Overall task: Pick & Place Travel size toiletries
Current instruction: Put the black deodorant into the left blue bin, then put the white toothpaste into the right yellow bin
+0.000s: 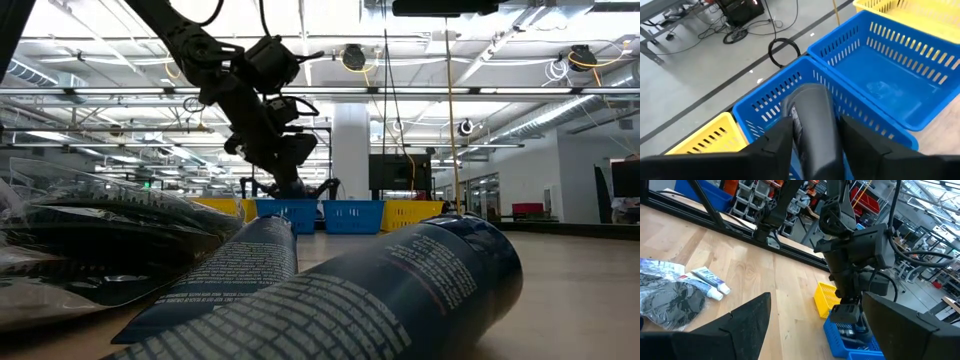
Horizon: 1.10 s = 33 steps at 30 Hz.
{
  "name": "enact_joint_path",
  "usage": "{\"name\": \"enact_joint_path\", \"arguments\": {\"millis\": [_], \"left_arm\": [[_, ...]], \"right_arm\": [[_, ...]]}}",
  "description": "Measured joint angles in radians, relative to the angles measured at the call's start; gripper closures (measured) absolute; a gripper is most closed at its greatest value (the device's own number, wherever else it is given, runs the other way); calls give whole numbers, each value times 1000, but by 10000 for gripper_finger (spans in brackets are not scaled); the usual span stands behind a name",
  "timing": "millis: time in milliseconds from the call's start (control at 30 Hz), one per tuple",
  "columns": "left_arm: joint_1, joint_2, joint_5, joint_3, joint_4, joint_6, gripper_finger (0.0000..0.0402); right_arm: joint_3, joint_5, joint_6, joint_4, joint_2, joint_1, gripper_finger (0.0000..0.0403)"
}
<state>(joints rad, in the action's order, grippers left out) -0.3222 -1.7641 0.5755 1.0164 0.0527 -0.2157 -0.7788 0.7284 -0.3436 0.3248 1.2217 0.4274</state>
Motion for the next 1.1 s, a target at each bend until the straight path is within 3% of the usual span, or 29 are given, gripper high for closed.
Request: {"name": "enact_joint_path", "arguments": {"millis": [200,533,700,900,1100], "left_arm": [[0,0,0,0,2,1,199],[18,18,-4,0,-13,12,211],[57,89,-123,0,-86,7,216],[153,195,-400,0,-236,-25,216],[282,250,-480,1,-383,-160,225]], "right_arm": [[0,0,2,-1,0,0,94],[0,0,2,-5,0,0,94],[0,0,9,-16,0,0,94],[0,0,21,-24,0,0,94],[0,0,21,-23,0,0,94]]}}
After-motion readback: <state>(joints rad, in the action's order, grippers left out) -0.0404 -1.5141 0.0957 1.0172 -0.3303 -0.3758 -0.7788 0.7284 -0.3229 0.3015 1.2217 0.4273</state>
